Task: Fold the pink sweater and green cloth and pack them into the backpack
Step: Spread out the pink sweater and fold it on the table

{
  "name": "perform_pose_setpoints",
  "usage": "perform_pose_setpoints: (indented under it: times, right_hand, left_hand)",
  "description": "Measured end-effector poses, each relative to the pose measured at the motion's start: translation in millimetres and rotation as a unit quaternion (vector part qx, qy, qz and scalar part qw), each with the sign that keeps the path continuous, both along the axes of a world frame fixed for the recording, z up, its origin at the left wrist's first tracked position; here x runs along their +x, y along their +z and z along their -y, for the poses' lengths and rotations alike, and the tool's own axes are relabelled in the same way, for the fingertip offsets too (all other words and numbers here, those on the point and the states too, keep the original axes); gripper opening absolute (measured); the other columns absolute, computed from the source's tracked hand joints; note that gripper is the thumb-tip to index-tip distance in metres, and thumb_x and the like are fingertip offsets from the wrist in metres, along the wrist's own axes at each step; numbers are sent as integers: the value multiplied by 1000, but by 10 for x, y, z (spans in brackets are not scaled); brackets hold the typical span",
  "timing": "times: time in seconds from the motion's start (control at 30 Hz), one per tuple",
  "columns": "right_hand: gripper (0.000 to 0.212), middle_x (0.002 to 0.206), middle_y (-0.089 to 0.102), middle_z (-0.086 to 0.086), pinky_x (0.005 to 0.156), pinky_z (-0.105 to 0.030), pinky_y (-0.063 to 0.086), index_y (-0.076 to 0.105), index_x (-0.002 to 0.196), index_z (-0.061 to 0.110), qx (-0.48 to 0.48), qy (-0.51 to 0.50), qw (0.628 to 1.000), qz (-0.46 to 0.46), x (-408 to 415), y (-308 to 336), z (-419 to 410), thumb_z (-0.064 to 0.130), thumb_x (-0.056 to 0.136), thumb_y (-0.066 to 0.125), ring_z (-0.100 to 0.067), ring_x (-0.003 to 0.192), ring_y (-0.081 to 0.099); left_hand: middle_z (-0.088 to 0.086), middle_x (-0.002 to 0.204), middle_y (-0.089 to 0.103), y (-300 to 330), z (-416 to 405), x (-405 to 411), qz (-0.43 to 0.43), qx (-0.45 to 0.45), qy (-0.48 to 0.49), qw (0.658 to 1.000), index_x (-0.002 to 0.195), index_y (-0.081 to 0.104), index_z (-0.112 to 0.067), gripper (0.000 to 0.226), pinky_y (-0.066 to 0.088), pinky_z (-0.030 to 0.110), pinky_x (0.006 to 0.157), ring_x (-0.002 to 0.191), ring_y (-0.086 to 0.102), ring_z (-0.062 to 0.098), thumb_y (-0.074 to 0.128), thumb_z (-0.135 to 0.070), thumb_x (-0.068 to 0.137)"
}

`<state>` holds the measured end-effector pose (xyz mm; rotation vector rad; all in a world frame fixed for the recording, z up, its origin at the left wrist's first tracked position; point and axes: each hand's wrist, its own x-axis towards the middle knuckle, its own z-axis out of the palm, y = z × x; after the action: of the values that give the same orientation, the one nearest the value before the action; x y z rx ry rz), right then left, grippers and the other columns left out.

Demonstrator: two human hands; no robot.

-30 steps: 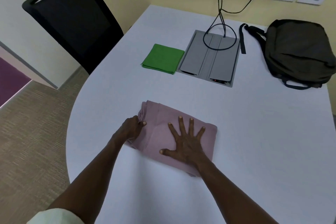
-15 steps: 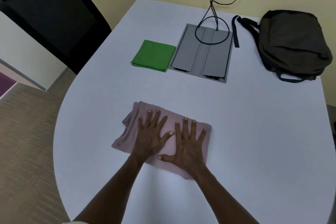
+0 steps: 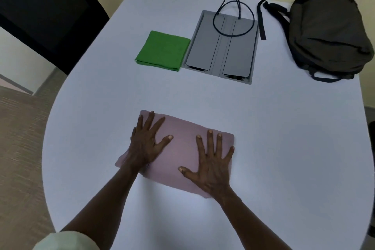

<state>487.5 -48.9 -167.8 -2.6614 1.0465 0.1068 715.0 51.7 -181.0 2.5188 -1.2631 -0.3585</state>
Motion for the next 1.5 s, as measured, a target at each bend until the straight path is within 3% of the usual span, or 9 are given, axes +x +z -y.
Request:
perform_pose_setpoints:
  times: [0.2, 0.33, 0.43, 0.67, 0.87, 1.03, 1.13, 1.27, 1.5]
  right_hand:
    - [111, 166, 0, -8, 110, -71, -4, 12, 158, 29, 27, 8, 1000, -8, 74, 38, 94, 97, 71, 22, -33, 152, -3]
    - [79, 145, 44, -5, 105, -57, 21, 44, 141, 26, 8, -2, 1000, 28, 247, 290, 434, 79, 84, 36, -29, 135, 39]
    - [84, 155, 34, -5, 117, -55, 12, 33, 148, 21, 82, 21, 996, 9, 403, 385, 774, 75, 85, 46, -24, 145, 26]
    - [112, 149, 45, -6, 111, -47, 31, 25, 152, 20, 232, 25, 967, -102, 493, 527, 983, 83, 66, 63, -29, 134, 43]
    - [82, 108, 72, 4, 91, -39, 55, 66, 122, 25, 410, -18, 904, -119, 389, 692, 837, 69, 54, 81, -17, 94, 70]
    - [65, 110, 69, -2, 81, -35, 57, 59, 124, 18, 478, -65, 874, -63, 285, 815, 591, 35, 67, 85, -20, 95, 67]
    - [68, 117, 63, -3, 79, -34, 54, 54, 127, 22, 429, -82, 899, -5, 284, 994, 579, 26, 66, 84, -20, 97, 62]
    - [76, 120, 63, 1, 77, -31, 44, 49, 136, 33, 277, -40, 960, 28, 305, 1404, 647, 27, 66, 80, -20, 100, 58]
    - [39, 73, 63, 2, 54, -30, 32, 57, 117, 24, -152, 93, 980, 84, 359, 1852, 449, 23, 79, 47, -29, 67, 64]
  left_hand:
    - [-1, 166, 11, -1, 35, 78, -4, 36, 2, 999, 154, 23, -41, 82, 24, 69, 111, 152, 4, 35, 16, -84, 85]
    - [0, 167, 2, 106, 67, 51, 21, 92, -14, 995, 155, 16, -41, 81, 6, 68, 115, 152, -7, 31, 6, -81, 85]
    - [11, 166, 0, 239, 59, -21, 55, 108, -26, 992, 157, 17, -31, 80, -1, 65, 115, 152, -9, 35, 5, -74, 90]
    - [25, 148, 43, 341, -111, -867, -20, -34, 59, 997, 138, 50, 3, 58, 39, 55, 110, 138, 42, 41, 37, -36, 96]
    - [27, 160, 12, 345, -293, -1102, -68, 41, 141, 987, 154, 29, -15, 51, 26, 56, 115, 142, 27, 49, 38, -26, 105]
    - [22, 163, -2, 290, -296, -1116, -135, 11, 122, 983, 158, 15, -25, 57, 15, 62, 116, 146, 17, 50, 36, -18, 105]
    - [26, 157, 22, 440, -162, -1031, -176, -39, 88, 980, 156, 22, -22, 54, 21, 60, 118, 140, 34, 46, 37, -21, 104]
    - [19, 139, 53, 950, 181, -810, -180, -163, 58, 968, 152, 32, -10, 50, 36, 22, 100, 125, 53, 32, 45, -16, 104]
    - [23, 163, 6, 1551, 604, -247, 218, -130, -39, 966, 157, 16, -26, 80, 25, 63, 113, 148, 11, 46, 56, -10, 89]
